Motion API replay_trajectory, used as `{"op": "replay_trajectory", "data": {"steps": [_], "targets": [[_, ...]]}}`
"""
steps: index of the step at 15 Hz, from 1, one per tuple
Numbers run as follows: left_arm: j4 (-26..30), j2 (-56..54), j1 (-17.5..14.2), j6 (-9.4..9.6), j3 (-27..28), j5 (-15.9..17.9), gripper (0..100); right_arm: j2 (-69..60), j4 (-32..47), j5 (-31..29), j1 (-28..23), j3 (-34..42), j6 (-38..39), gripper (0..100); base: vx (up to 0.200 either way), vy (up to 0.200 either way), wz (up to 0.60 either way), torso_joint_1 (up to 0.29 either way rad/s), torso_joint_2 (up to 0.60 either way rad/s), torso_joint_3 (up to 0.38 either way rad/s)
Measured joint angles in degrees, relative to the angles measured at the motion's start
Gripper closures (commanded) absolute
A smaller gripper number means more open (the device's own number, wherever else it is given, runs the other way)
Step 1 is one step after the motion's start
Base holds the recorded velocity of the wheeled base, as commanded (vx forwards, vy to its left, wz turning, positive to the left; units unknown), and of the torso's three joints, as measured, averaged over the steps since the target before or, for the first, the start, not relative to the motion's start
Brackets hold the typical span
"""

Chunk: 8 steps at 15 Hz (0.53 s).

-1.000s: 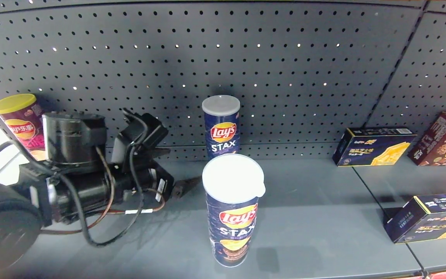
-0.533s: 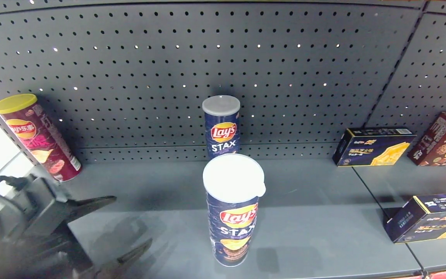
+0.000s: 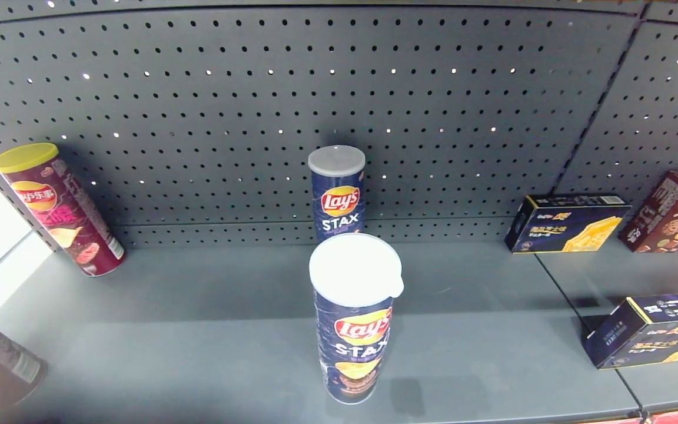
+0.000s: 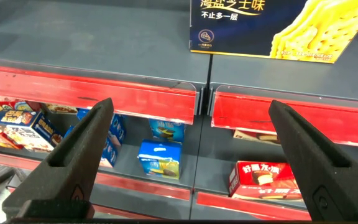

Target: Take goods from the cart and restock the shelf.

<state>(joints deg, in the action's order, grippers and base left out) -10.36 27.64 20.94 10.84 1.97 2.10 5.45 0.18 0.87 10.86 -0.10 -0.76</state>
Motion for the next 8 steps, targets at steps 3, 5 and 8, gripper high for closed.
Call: {"op": "replay_trajectory", "data": {"steps": [3,5,8], "targets": [[13.6,-11.6,-0.2,-0.17,1.7,-0.4,0,0.0,0.0,0.0,0.0,0.0,0.0,0,0.0,0.0,0.0,0.0,0.0,0.0],[14.9,-16.8,-0.2,-0.33,2.0,-0.4,0,0.0,0.0,0.0,0.0,0.0,0.0,0,0.0,0.0,0.0,0.0,0.0,0.0],[14.6,-21.1,-0.1,-2.58,1.3,-0.2,0,0.0,0.0,0.0,0.0,0.0,0.0,0,0.0,0.0,0.0,0.0,0.0,0.0]]}}
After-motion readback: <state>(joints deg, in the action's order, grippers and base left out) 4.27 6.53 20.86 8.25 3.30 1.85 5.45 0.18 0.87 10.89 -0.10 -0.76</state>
